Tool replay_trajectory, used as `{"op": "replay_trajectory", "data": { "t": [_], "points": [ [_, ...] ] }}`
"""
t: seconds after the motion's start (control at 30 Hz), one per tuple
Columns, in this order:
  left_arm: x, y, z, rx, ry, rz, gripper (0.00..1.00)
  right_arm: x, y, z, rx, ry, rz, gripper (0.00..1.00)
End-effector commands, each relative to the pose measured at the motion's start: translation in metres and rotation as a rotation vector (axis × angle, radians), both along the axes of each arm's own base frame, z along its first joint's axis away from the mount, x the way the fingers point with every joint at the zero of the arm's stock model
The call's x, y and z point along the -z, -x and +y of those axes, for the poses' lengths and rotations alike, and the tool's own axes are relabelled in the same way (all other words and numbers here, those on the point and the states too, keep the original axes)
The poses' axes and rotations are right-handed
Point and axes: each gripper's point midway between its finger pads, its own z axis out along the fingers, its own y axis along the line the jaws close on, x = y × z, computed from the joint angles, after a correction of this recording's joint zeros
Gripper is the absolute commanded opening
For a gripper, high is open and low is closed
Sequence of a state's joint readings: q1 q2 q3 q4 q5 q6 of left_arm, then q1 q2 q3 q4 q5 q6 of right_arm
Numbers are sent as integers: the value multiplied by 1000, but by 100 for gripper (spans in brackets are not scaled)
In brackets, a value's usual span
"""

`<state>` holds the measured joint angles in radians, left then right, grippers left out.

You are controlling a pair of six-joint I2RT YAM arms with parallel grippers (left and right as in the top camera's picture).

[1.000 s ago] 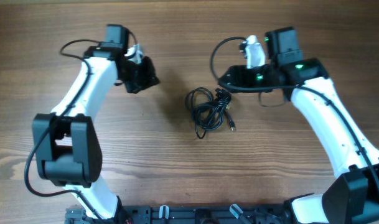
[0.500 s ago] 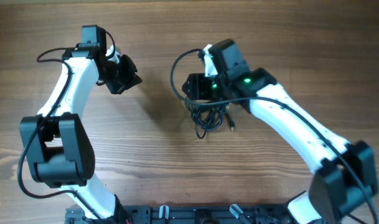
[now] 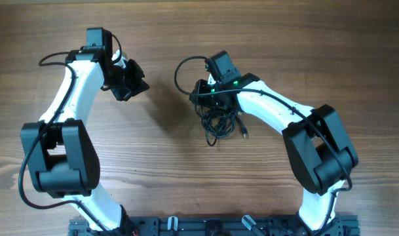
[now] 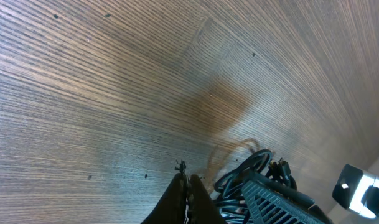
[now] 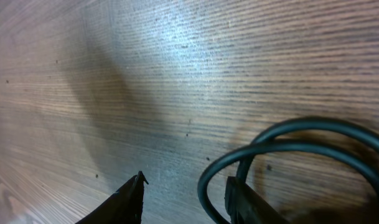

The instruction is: Untangle cables

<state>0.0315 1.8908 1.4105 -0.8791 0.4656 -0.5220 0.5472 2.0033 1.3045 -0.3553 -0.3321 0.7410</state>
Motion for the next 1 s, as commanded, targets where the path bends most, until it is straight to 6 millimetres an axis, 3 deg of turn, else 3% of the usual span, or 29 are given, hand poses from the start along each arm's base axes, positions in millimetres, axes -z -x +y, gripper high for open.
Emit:
{"op": "replay_trajectory", "data": {
  "t": [0.0,0.13,0.23,0.33,0.5,0.63,0.67,0.77,0.97],
  "points": [
    [4,1,4,-16,-13,14,6,17,-4,3,38,-6,41,44],
    [4,1,4,-16,-13,14,5,35,-3,3,36,5,65,44],
    [4,1,4,-16,-12,14,5,37,-5,5,35,0,55,44],
    [4,1,4,-16,-12,15,5,40,-9,6,39,-2,40,39],
    [4,1,4,-16,-12,15,5,60,-7,12,68,-39,102,36],
    [4,1,5,-14,-16,14,5,55,-6,22,31,-77,86,7],
    [4,1,5,-15,-21,14,6,51,-4,27,-7,-106,81,5],
    [4,1,5,-14,-20,14,4,21,3,41,-161,-233,48,5],
    [-1,2,-6,133,20,-62,4,-122,40,54,-536,-600,-137,4]
  ]
}}
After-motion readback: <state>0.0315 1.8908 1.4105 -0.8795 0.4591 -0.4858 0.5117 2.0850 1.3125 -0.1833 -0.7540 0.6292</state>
